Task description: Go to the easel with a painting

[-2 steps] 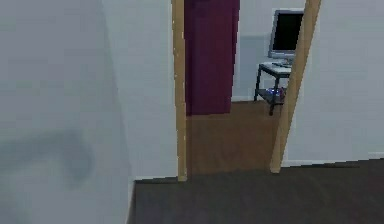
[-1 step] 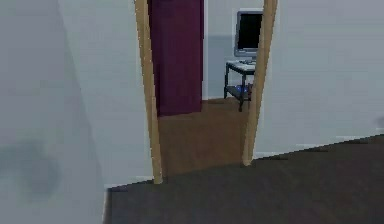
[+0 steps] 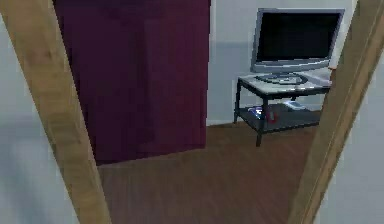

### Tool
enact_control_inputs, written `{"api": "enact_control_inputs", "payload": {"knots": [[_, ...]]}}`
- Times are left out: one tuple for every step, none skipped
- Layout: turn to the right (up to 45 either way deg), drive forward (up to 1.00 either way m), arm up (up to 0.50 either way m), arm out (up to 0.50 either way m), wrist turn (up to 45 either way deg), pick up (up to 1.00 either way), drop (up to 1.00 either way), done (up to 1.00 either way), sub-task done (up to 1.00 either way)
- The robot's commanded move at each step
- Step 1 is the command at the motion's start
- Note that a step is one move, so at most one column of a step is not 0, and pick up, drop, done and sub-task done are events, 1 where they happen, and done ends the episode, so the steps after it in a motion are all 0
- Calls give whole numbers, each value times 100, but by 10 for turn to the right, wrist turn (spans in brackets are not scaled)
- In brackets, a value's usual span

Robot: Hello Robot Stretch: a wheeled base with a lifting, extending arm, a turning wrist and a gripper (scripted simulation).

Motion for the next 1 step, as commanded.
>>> {"api": "enact_control_inputs", "payload": {"knots": [[0,100,0,0,0,0,0,0,0]]}}
